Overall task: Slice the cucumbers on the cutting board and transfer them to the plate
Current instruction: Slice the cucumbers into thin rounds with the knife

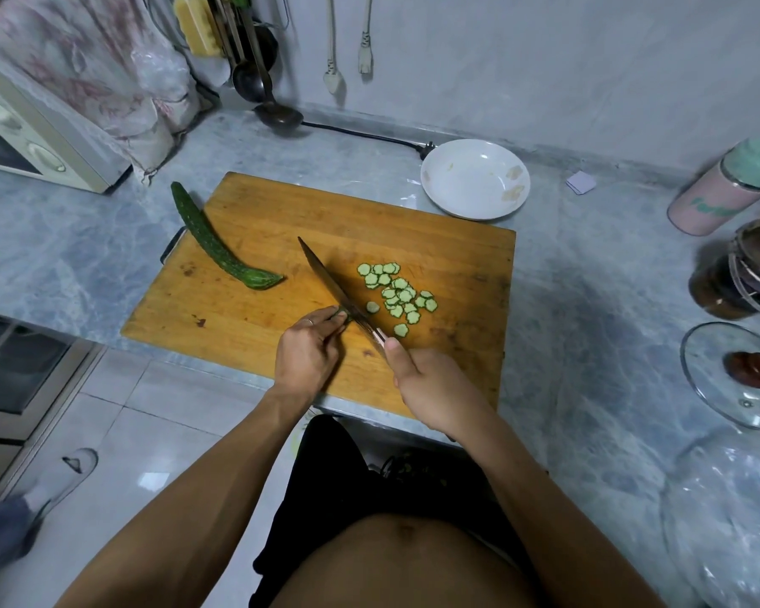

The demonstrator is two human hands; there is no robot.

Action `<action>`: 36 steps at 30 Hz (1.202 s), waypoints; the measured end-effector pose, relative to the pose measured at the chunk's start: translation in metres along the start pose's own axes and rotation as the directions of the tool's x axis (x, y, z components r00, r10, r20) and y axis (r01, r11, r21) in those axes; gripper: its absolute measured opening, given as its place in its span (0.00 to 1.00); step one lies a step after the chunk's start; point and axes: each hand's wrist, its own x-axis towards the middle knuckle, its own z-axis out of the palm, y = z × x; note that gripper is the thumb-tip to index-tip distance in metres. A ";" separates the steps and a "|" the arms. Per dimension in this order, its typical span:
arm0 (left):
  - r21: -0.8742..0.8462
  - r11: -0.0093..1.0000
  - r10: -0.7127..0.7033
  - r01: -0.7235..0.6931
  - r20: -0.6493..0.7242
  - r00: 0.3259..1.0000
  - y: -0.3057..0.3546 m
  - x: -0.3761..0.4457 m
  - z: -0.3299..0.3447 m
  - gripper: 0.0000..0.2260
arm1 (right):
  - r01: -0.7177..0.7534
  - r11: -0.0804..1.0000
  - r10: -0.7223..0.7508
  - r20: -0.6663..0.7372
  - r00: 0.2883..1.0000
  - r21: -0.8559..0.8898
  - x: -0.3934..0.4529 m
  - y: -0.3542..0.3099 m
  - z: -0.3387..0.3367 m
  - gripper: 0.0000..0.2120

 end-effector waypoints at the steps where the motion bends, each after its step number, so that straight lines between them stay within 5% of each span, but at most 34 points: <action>1: 0.001 1.000 0.000 0.000 0.004 1.000 -0.001 0.000 0.000 0.14 | 0.003 1.000 -0.003 0.002 1.000 -0.007 -0.001 0.001 0.001 0.32; 21: 0.017 1.000 -0.012 0.012 0.014 1.000 0.003 -0.001 -0.001 0.15 | -0.028 0.999 0.028 -0.041 0.999 -0.017 0.026 -0.006 0.021 0.34; 28: 0.020 1.000 -0.017 0.016 0.031 0.999 0.004 -0.001 -0.005 0.16 | -0.149 0.971 0.164 -0.066 0.984 0.189 0.023 0.002 0.002 0.30; 36: 0.108 0.994 0.011 -0.016 0.042 0.999 0.007 0.000 -0.010 0.13 | -0.126 0.984 0.135 -0.064 0.989 0.125 0.018 0.005 -0.003 0.31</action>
